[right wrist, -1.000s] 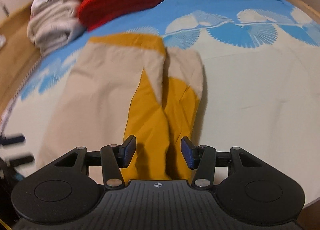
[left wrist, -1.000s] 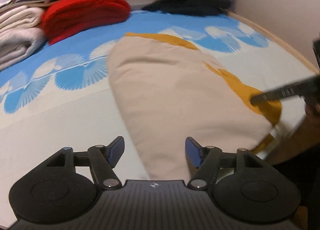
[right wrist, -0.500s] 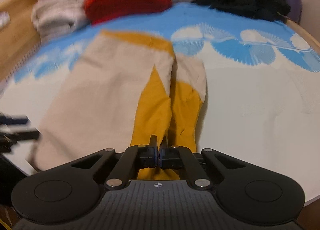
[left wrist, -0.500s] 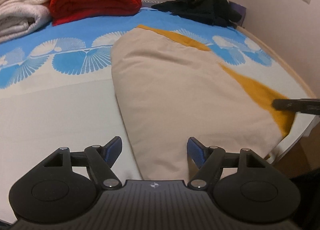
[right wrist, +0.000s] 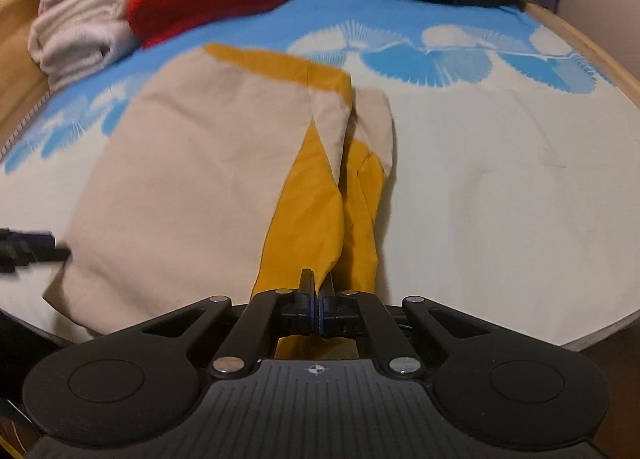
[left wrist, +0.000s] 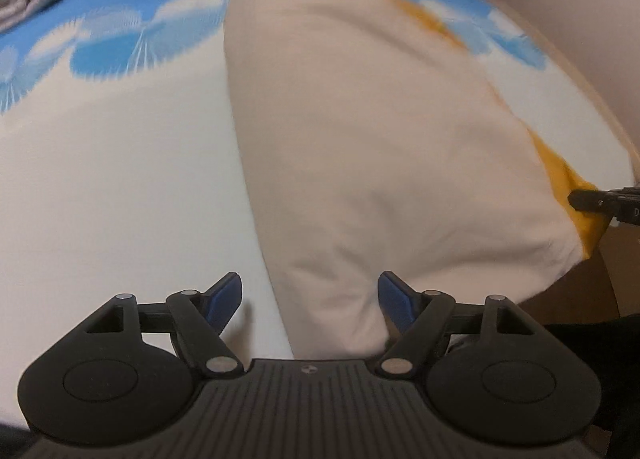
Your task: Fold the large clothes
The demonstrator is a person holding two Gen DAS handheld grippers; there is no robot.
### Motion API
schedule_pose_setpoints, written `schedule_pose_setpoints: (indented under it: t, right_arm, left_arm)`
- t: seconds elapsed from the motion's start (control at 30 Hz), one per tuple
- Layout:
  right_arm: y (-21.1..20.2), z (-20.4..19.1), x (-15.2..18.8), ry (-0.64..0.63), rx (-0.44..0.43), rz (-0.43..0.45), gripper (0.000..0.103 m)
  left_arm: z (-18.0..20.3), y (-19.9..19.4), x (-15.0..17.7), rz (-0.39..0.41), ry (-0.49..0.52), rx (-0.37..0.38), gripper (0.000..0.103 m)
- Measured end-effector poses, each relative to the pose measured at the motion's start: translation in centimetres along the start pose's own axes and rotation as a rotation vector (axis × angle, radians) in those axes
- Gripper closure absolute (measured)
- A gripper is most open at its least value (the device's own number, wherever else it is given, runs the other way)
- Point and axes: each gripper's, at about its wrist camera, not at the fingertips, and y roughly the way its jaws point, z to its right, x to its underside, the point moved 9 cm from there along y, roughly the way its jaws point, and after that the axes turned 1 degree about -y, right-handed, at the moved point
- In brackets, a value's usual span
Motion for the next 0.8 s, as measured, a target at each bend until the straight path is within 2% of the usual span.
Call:
schedule_pose_setpoints:
  t: [0.13,0.3,0.4,0.47,0.53,0.63,0.73,0.8]
  right_arm:
    - [1.7,-0.4,0.2,-0.030,0.041,-0.058,0.102]
    - [2.2,-0.8,0.3,-0.054,0.058,-0.067,0.100]
    - [1.8,-0.5,-0.1,-0.048,0.087,-0.030,0.096]
    - [0.4,-0.5,-1.5,-0.042,0.097,0.073,0.092]
    - [-0.9,-1.0,-2.9,-0.035,0.067,0.181,0.091]
    - [-1.6,-2.6,-3.8,-0.018,-0.042,0.239,0.091]
    - [-0.6,-5.6,-3.6,-0.073,-0.155,0.203,0.088]
    - [1.1,-7.8,-2.8,-0.123,-0.202,0.123,0.084]
  left_arm:
    - [0.6,-0.7,-0.1,0.020,0.027,-0.010,0.022]
    - [0.7,-0.9,0.1,0.022,0.020,-0.017,0.021]
    - [0.6,-1.0,0.1,0.023,0.017,-0.017,0.020]
    - [0.5,-1.0,0.1,0.022,0.012,-0.014,0.020]
    - [0.6,-0.9,0.1,0.022,0.013,-0.016,0.020]
    - [0.6,-1.0,0.1,0.022,0.011,-0.017,0.020]
    - [0.5,-1.0,0.0,0.021,0.006,-0.016,0.020]
    - [0.5,-1.1,0.1,0.023,-0.001,-0.011,0.020]
